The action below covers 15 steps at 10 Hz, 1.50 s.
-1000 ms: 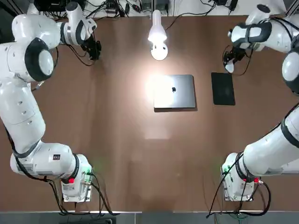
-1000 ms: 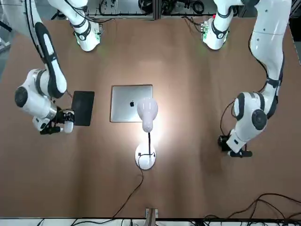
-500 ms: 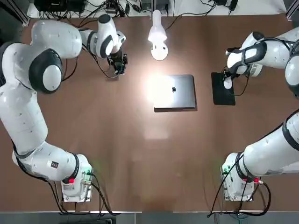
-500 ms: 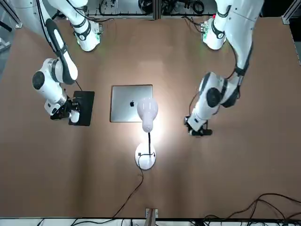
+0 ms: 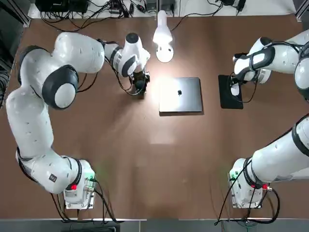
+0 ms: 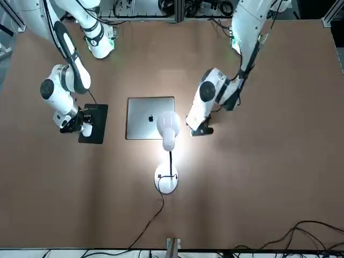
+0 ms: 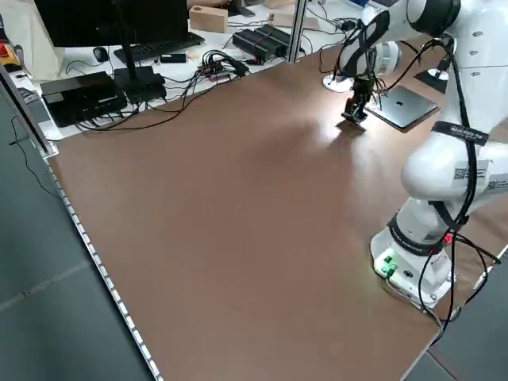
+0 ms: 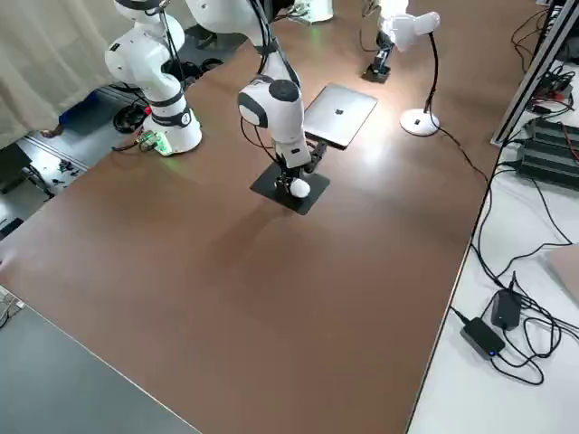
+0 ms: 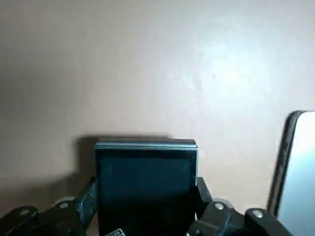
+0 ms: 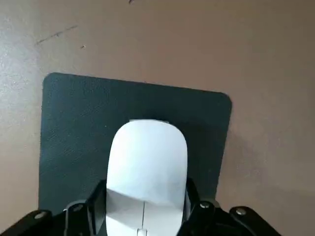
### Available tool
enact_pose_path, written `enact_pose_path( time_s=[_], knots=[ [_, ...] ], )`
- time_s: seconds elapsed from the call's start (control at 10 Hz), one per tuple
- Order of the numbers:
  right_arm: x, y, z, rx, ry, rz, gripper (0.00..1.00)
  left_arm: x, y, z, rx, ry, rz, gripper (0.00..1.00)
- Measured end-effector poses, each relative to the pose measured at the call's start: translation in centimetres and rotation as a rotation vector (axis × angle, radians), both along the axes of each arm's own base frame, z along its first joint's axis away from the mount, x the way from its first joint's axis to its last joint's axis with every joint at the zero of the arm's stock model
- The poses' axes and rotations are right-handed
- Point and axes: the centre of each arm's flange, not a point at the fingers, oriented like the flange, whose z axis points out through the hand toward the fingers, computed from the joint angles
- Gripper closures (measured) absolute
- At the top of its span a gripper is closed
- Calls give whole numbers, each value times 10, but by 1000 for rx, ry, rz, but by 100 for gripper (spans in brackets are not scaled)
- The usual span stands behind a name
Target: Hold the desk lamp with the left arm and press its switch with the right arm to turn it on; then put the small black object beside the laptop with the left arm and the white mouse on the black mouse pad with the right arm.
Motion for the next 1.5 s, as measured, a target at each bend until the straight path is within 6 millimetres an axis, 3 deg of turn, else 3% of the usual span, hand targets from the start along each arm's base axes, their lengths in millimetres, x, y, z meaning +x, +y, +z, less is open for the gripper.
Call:
enact_pose_path(
  time_s=[0.2,0.5,0.7,0.8,0.9,1.1,1.2,1.3,1.5],
  knots=[
    [-3,1,-2,1,7,-1,31,-19,-20,-10,0,3,10,21],
    [-2,2,-1,1,6,1,0,-19,-24,-20,17,-10,-23,21],
    [18,11,22,15,9,21,0,-13,-21,-24,26,-19,-27,19],
    [41,16,55,34,35,33,0,-10,-21,-21,22,-25,-27,8],
    [70,17,104,56,63,44,0,-7,-23,-16,15,-34,-29,0],
    [114,11,225,87,88,59,0,-2,-20,0,4,-52,-36,0],
    [124,5,277,92,78,62,0,4,-8,9,5,-59,-44,0],
    [130,2,311,88,51,63,0,10,14,17,12,-61,-61,0],
    [140,-6,350,11,-18,63,0,22,75,36,27,-67,-111,0]
  ],
)
